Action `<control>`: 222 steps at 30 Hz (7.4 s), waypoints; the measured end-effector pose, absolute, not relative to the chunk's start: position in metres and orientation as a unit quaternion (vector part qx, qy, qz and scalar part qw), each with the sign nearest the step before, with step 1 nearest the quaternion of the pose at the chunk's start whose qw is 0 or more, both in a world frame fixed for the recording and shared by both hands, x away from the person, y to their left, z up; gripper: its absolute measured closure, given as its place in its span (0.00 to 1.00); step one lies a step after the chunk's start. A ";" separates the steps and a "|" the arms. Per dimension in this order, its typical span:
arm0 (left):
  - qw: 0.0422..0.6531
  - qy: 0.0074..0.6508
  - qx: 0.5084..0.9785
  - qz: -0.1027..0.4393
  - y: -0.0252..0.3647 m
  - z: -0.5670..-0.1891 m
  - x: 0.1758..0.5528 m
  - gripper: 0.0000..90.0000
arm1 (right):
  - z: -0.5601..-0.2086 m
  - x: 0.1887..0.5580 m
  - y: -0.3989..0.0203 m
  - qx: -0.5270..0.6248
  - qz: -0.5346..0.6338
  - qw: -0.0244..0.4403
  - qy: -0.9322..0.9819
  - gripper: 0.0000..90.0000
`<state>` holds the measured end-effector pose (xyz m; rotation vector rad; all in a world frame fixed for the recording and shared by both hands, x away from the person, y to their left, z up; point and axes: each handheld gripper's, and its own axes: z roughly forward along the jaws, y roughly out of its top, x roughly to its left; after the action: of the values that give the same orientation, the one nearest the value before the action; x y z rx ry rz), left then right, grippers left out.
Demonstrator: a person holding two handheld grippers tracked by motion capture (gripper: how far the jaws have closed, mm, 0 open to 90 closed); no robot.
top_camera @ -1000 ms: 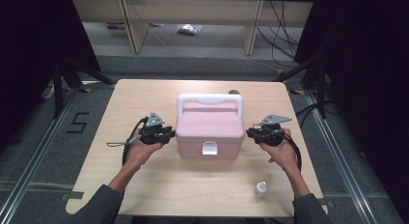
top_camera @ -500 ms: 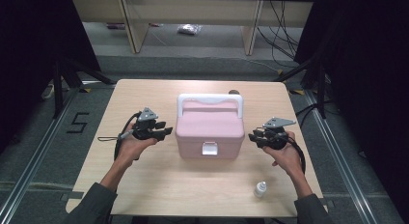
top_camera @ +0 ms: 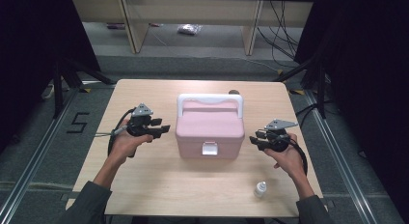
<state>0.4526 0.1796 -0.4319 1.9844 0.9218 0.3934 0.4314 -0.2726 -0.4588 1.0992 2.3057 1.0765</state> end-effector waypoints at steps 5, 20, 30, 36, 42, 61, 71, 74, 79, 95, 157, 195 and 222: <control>0.451 0.375 0.795 0.156 0.179 -0.429 0.452 0.57 | -0.459 0.428 -0.272 0.409 0.382 0.169 0.811 0.69; 0.461 0.366 0.794 0.153 0.179 -0.412 0.448 0.52 | -0.462 0.427 -0.277 0.387 0.378 0.184 0.821 0.64; 0.426 0.335 0.824 0.166 0.169 -0.385 0.456 0.48 | -0.464 0.425 -0.282 0.386 0.372 0.190 0.822 0.63; 0.411 0.317 0.841 0.153 0.160 -0.371 0.460 0.46 | -0.465 0.423 -0.280 0.399 0.373 0.171 0.820 0.62; 0.393 0.297 0.858 0.147 0.150 -0.359 0.461 0.43 | -0.465 0.424 -0.283 0.386 0.371 0.185 0.824 0.62; 0.343 0.266 0.889 0.145 0.130 -0.327 0.480 0.35 | -0.474 0.423 -0.291 0.395 0.367 0.177 0.823 0.62; 0.324 0.252 0.901 0.138 0.118 -0.322 0.486 0.35 | -0.476 0.422 -0.289 0.396 0.363 0.177 0.825 0.61; 0.320 0.246 0.904 0.140 0.115 -0.319 0.487 0.35 | -0.476 0.423 -0.290 0.393 0.360 0.174 0.828 0.61; 0.316 0.240 0.907 0.143 0.109 -0.313 0.489 0.35 | -0.477 0.421 -0.290 0.396 0.361 0.172 0.827 0.61; 0.288 0.220 0.923 0.132 0.091 -0.315 0.514 0.38 | -0.478 0.419 -0.289 0.394 0.352 0.166 0.833 0.60; 0.214 0.163 0.961 0.059 0.074 -0.287 0.561 0.75 | -0.453 0.415 -0.296 0.381 0.436 0.192 0.792 0.82; 0.225 0.172 0.958 0.050 0.075 -0.284 0.564 0.76 | -0.417 0.411 -0.249 0.302 0.541 0.164 0.767 0.98; 0.316 0.320 0.884 0.130 0.157 -0.273 0.521 0.34 | -0.412 0.417 -0.250 0.289 0.544 0.177 0.767 0.98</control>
<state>0.5209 0.1566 -0.2734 2.3279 0.8421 0.3413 0.4173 -0.2504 -0.4122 0.8193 2.1719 1.5408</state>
